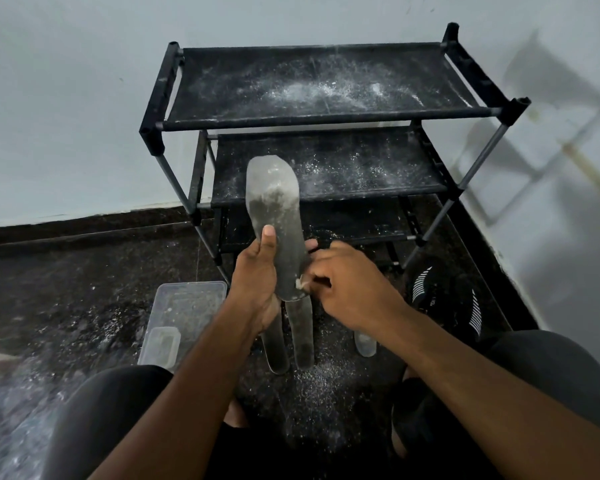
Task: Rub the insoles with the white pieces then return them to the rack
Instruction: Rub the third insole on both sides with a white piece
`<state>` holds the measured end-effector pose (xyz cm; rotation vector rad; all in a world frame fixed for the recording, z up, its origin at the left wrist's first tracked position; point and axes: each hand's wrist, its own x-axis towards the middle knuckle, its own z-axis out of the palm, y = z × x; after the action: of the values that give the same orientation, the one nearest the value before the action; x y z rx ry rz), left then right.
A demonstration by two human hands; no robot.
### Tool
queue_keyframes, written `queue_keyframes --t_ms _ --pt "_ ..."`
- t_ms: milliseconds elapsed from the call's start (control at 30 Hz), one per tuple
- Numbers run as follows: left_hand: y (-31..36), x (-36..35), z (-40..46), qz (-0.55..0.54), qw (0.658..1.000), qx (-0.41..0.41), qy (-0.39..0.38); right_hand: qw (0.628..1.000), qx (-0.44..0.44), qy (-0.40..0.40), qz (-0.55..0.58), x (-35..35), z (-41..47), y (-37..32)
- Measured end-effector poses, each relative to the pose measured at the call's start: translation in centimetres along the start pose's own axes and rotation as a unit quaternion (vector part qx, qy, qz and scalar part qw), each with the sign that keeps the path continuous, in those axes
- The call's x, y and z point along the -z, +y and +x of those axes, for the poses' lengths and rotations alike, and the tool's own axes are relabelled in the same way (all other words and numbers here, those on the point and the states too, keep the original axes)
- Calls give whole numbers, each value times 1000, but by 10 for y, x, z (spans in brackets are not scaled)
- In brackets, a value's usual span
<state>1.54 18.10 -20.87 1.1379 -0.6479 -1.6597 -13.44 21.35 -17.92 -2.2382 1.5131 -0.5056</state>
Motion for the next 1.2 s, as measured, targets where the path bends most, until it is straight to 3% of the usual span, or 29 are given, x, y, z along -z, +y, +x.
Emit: queue_keyframes --t_ms 67,200,400,567,733,900,1067,1200 --pt "0 1 0 0 1000 7 -8 1000 -2 -4 13 0 0 0" --pt "-2 -5 -2 9 1000 7 -5 993 -23 111 -19 5 6 5" --pt "-6 -2 -1 37 999 6 -3 999 25 10 31 -8 1 -5" --pt "-1 -4 -3 9 1000 4 -22 995 -8 85 -43 7 3 6" --pt "-2 -4 -4 -14 999 18 -30 999 36 -11 16 -6 -3 -8" --pt "3 -2 -2 -83 995 26 -47 998 -12 19 -51 3 4 8" --pt "-1 -3 -2 -135 986 83 -52 1000 20 3 15 -7 -3 -7" --pt "1 0 5 -187 975 105 -56 996 29 71 -49 0 -2 -4"
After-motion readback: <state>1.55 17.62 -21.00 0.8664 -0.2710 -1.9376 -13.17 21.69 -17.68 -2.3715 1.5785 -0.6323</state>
